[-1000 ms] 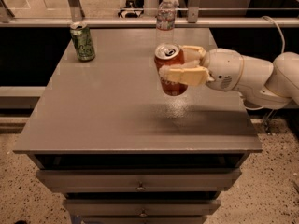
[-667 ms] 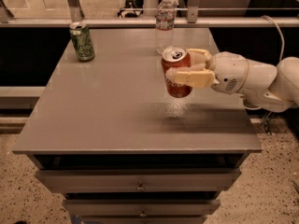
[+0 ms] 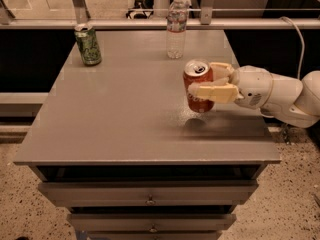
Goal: Place coke can upright
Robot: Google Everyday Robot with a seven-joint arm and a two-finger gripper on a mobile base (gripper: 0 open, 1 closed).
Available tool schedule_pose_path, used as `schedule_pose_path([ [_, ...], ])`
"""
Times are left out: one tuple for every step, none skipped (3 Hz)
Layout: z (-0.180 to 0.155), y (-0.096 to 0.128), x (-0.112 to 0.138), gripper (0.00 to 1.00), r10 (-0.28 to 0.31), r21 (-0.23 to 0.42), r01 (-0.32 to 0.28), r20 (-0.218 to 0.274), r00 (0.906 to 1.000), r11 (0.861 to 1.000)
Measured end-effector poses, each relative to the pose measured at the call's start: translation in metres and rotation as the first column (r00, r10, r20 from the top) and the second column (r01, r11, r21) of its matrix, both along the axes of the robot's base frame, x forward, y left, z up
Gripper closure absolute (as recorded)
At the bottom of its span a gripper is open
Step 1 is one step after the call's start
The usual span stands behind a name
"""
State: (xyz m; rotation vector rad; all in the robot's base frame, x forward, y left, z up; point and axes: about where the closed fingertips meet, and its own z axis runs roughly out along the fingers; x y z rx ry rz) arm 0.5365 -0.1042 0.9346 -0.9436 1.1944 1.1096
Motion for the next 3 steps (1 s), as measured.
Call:
schedule_pose_path([
  [-0.018, -0.014, -0.004, 0.97, -0.027, 0.028, 0.027, -0.025, 0.9993, 0.999],
  [-0.027, -0.022, -0.006, 0.75, -0.040, 0.027, 0.042, -0.043, 0.9983, 0.999],
  [-0.036, -0.031, -0.010, 0.51, -0.058, 0.019, 0.060, -0.060, 0.9965, 0.998],
])
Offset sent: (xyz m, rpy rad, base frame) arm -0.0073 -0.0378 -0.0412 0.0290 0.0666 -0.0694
